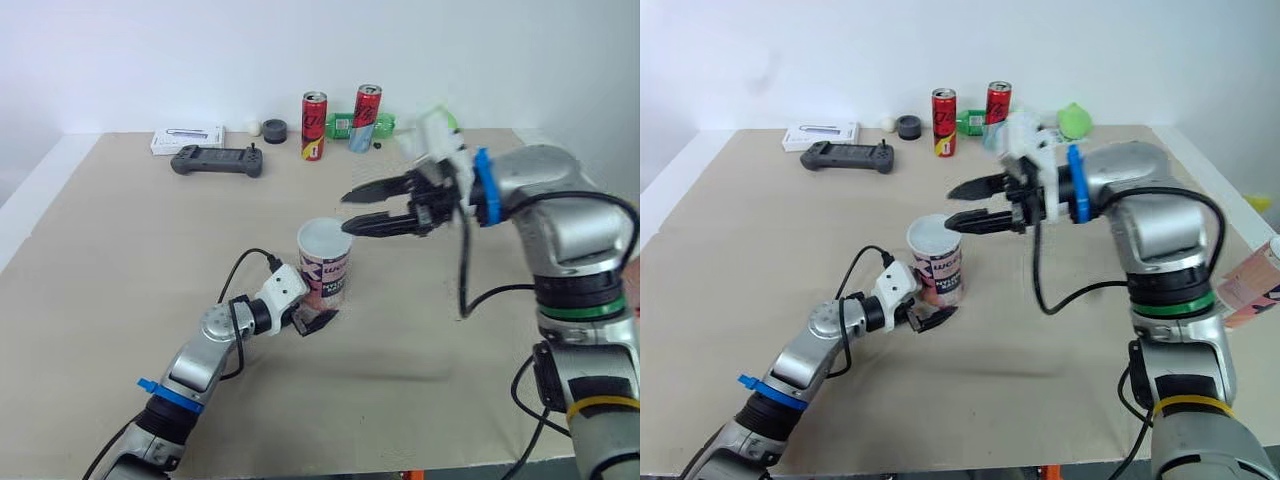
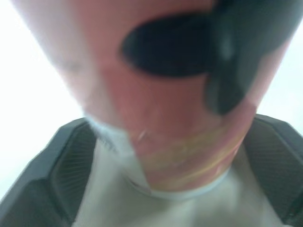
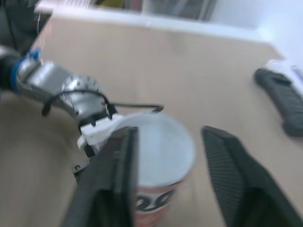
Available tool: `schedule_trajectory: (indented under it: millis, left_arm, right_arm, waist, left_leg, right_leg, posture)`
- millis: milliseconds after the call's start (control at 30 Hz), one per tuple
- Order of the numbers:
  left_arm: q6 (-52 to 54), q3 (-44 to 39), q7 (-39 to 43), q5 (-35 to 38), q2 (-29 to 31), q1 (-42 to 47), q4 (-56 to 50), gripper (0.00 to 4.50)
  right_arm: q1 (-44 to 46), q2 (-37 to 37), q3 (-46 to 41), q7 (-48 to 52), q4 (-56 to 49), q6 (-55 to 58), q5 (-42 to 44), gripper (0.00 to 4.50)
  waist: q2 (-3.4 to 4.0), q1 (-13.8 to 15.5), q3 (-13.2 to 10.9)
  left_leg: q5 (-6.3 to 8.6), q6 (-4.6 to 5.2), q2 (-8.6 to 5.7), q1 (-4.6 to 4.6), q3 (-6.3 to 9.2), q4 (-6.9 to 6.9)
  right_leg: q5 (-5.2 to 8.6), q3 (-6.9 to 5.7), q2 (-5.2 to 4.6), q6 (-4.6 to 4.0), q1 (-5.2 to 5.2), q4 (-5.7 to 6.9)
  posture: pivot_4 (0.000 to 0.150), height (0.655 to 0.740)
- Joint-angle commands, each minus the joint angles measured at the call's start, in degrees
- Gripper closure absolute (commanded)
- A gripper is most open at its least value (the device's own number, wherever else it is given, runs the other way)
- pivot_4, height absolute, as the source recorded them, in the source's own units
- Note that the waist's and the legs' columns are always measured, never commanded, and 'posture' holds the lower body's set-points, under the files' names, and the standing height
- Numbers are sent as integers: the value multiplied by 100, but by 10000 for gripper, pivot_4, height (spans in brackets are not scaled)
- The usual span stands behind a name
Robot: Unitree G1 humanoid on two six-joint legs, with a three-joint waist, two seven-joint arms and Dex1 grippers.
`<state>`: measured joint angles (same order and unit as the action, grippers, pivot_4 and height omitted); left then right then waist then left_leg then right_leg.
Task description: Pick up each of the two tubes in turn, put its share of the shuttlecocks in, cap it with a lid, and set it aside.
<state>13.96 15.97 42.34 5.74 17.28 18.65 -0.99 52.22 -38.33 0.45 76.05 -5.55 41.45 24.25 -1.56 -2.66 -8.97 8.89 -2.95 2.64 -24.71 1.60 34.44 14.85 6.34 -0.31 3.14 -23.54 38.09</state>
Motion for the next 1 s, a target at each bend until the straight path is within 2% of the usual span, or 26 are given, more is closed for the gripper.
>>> schedule_trajectory:
  millis: [33,100,300,467,633,1000]
  left_arm:
    - [152,-175,344,249,290,0,-303,0]
    - [247,-309,572,418,569,-86,-439,0]
    - [577,-1191,1282,1444,1308,-400,-829,0]
    - [1274,-1231,1627,2163,1343,-92,-1063,0]
    - [1636,-858,1714,2214,1294,19,-1164,0]
    - [1505,-662,1593,1990,1172,184,-870,0]
  right_arm:
    - [-432,-291,-484,-238,-422,280,397,7802]
    - [-955,-407,-636,-426,-632,311,476,364]
    - [-2512,-295,-774,-1000,-1067,-8,514,364]
    - [-3388,437,-189,-1716,-937,-866,13,364]
    - [-3672,1006,240,-2079,-484,-1552,-312,364]
    - [-3326,1533,603,-2356,268,-2088,-615,364]
  waist:
    - [0,1,0]
    - [-1,1,-1]
    - [5,-14,-11]
    - [-5,-6,-19]
    - [-6,-14,-20]
    - [-7,-12,-22]
  left_leg:
    - [6,4,0,-1,2,-1]
    - [17,20,0,-1,4,0]
    - [31,33,3,3,4,1]
    - [29,30,2,8,8,19]
    - [23,20,0,7,-1,28]
    - [23,20,9,8,5,26]
  right_leg:
    - [7,-2,1,-1,1,0]
    - [13,-4,1,-9,3,0]
    - [33,-6,3,-7,5,2]
    - [25,-13,1,0,22,3]
    - [18,-2,-1,-8,21,1]
    - [8,-5,13,-2,19,3]
  posture:
    - [1500,7400]
    - [1500,7400]
    - [1500,7400]
    - [1500,7400]
    - [1500,7400]
    - [1500,7400]
